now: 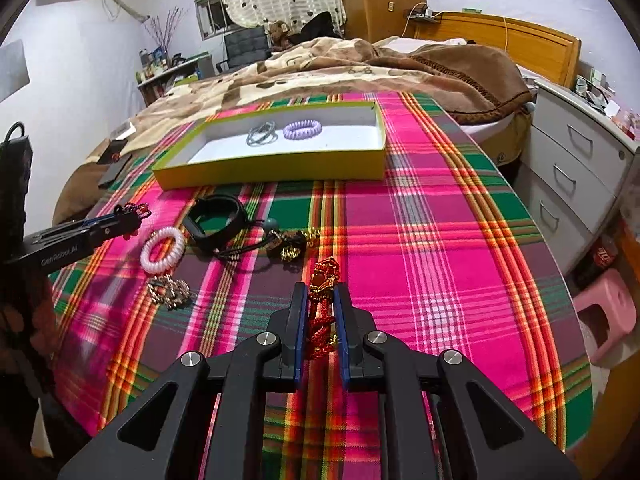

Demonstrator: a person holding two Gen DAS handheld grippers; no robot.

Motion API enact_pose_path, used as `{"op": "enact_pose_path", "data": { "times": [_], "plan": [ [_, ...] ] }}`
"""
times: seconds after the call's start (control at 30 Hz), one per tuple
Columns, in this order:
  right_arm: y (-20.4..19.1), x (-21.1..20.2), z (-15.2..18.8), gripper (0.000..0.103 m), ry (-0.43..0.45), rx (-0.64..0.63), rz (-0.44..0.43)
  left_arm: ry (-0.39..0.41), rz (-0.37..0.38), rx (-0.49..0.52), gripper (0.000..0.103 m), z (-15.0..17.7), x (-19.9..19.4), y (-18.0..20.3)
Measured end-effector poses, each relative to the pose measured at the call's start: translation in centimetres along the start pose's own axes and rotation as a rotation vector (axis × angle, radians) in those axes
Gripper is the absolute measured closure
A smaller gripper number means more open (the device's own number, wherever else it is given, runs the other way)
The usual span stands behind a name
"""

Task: Organize jewelry
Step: 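Grasp the dark beaded bracelet with the left tool while the right tool grasps the red charm, then carry both items into the yellow box and open both tools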

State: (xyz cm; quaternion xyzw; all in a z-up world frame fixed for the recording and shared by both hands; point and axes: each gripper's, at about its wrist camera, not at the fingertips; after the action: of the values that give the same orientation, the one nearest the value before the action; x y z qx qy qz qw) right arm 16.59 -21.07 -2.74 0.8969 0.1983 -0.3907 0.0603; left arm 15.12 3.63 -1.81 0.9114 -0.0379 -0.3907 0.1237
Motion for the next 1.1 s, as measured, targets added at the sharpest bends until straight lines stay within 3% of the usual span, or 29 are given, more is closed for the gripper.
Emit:
{"op": "enact_pose_path", "data": {
  "times": [0.13, 0.53, 0.83, 1.1],
  "plan": [
    [0.1, -0.3, -0.7, 0.090, 0.018, 0.010, -0.002, 0.032, 0.042, -0.004, 0.082, -0.6, -1.3, 0.2],
    [1.0, 0.7, -5.9, 0.090, 0.077, -0.016, 0.000, 0.081, 0.029, 0.047, 0.082, -4.8, -0.8, 1.0],
    [1.6, 4.1, -11.1, 0.090, 0.092, -0.052, 0.004, 0.099, 0.013, 0.068, 0.082, -9.1, 2.5, 1.2],
    [2.2, 9.2, -14.8, 0.090, 0.045, -0.084, 0.015, 0.055, -0.002, 0.085, 0.082, -12.8, 7.4, 1.1]
  ]
}}
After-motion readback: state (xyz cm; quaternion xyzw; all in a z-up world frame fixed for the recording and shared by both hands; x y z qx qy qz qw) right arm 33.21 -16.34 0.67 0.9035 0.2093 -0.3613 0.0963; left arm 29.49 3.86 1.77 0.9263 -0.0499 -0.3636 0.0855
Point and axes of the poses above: each gripper's, at about its wrist camera, not at the fingertips, and x roughly the way its jaws point, y to its right, z to its underside, and after that the axes turned 9 degrees about -x, right-handed
